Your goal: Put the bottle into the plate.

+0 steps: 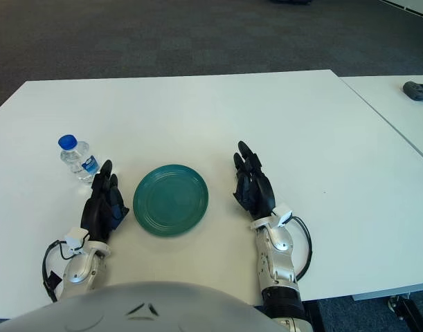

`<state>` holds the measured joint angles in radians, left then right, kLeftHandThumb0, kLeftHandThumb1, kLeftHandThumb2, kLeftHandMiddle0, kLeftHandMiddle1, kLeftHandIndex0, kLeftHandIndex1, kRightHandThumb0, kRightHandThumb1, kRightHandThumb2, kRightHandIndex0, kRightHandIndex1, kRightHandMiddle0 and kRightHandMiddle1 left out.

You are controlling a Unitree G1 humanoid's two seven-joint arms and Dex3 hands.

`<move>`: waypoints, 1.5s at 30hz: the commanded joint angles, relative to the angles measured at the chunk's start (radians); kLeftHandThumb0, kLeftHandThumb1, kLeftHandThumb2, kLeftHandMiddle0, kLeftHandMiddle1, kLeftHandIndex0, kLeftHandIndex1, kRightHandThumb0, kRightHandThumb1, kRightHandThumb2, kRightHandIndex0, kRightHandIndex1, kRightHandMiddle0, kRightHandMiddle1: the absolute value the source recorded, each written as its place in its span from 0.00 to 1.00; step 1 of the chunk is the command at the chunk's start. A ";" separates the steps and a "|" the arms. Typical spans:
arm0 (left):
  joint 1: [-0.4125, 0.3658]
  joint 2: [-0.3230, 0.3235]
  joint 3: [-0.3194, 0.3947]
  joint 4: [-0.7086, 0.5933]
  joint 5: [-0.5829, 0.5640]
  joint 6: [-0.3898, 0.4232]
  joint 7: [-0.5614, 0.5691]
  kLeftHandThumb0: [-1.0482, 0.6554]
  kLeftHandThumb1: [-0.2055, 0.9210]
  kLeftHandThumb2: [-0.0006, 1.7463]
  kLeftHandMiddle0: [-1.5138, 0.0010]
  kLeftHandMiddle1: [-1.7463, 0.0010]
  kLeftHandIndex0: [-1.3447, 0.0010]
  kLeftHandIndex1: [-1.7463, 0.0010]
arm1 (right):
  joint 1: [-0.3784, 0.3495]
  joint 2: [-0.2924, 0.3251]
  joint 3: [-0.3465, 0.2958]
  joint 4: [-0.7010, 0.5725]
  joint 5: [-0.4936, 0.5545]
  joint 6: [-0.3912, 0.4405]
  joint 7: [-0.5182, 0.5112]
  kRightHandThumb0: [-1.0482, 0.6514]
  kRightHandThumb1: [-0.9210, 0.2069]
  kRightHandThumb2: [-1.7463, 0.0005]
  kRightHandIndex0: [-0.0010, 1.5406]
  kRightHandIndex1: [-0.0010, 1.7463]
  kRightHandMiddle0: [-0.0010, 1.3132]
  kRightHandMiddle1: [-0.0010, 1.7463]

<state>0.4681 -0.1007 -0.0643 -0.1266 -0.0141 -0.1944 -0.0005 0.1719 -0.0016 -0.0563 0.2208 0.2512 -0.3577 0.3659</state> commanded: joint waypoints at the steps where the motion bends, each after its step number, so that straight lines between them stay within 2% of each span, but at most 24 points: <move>1: -0.005 0.007 -0.002 0.009 0.012 0.022 0.011 0.07 1.00 0.52 0.89 1.00 1.00 0.87 | 0.051 0.012 0.002 0.115 -0.002 0.033 0.000 0.13 0.00 0.56 0.15 0.00 0.00 0.15; 14: -0.035 0.013 -0.003 0.005 0.055 -0.021 0.031 0.05 1.00 0.51 0.92 1.00 1.00 0.86 | 0.052 0.028 -0.001 0.107 0.000 0.056 -0.032 0.13 0.00 0.59 0.17 0.01 0.00 0.16; 21: -0.073 0.009 0.000 -0.003 0.094 -0.084 0.063 0.05 1.00 0.47 0.92 1.00 1.00 0.82 | 0.047 0.024 0.001 0.123 -0.010 0.033 -0.028 0.13 0.00 0.58 0.18 0.01 0.00 0.19; 27: -0.109 0.006 -0.016 -0.065 0.141 -0.061 0.087 0.06 1.00 0.41 0.93 1.00 1.00 0.82 | 0.037 0.030 -0.001 0.141 -0.001 0.018 -0.013 0.14 0.00 0.58 0.18 0.01 0.00 0.21; 36: -0.126 0.003 -0.015 -0.057 0.154 -0.135 0.109 0.06 1.00 0.30 0.90 0.99 1.00 0.69 | 0.026 0.039 0.005 0.177 -0.018 -0.020 -0.015 0.15 0.00 0.60 0.19 0.01 0.00 0.24; 45: -0.113 0.003 -0.025 -0.055 0.168 -0.172 0.118 0.07 1.00 0.28 0.85 0.98 1.00 0.59 | 0.028 0.048 0.006 0.155 -0.017 0.015 -0.031 0.16 0.00 0.62 0.19 0.01 0.00 0.26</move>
<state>0.3510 -0.1014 -0.0846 -0.1885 0.1436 -0.3429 0.1057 0.1317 0.0029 -0.0593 0.2658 0.2270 -0.3836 0.3518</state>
